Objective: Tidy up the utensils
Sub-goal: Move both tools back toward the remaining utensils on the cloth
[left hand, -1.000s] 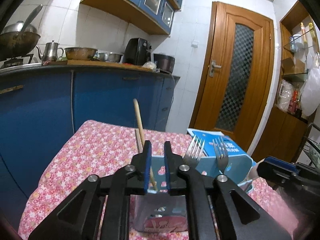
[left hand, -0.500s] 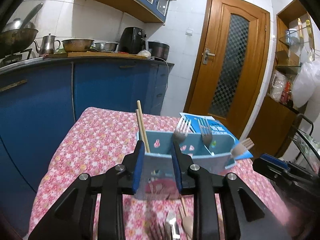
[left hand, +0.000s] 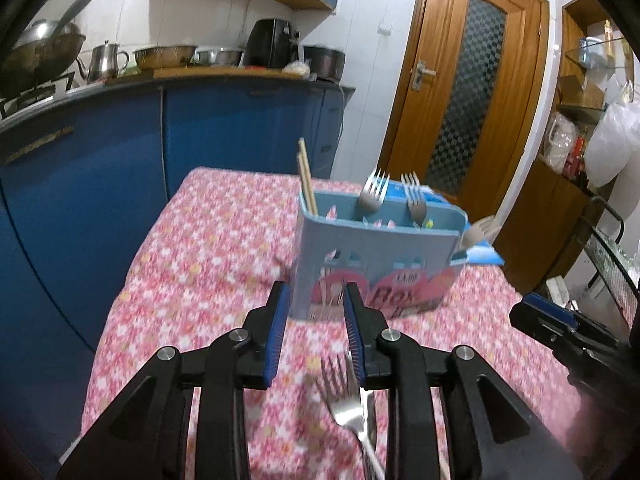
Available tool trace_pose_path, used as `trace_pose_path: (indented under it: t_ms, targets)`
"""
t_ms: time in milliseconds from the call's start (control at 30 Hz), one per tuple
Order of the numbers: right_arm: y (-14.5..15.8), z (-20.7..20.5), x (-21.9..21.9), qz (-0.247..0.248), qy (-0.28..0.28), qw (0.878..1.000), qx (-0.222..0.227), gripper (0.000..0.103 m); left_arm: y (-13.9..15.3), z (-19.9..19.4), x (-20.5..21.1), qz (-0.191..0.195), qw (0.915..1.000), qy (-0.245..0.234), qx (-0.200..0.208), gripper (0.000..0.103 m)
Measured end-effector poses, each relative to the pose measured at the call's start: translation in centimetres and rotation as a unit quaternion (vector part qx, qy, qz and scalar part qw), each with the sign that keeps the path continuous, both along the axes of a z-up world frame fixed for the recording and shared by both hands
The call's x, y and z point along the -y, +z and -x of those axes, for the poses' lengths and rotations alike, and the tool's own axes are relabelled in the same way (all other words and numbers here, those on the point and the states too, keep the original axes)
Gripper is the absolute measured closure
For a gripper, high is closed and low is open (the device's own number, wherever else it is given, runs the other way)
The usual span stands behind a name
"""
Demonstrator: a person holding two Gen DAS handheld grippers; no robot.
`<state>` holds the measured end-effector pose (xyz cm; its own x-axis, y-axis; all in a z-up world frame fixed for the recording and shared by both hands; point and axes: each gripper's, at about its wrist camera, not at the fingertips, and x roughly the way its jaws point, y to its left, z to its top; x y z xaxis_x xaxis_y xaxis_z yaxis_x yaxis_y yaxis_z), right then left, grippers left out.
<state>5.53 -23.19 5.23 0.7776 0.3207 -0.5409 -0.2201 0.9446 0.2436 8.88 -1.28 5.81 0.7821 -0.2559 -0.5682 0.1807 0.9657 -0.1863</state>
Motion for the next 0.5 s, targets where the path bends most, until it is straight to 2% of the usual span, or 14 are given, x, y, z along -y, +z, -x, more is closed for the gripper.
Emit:
trace_pose_path:
  t_ms: [500]
  targets:
    - [-3.2, 0.6, 1.4, -0.021, -0.011, 0.998, -0.050, 0.055, -4.0, -0.4, 0.2, 0.015, 0.9950, -0.024, -0.096, 0.075]
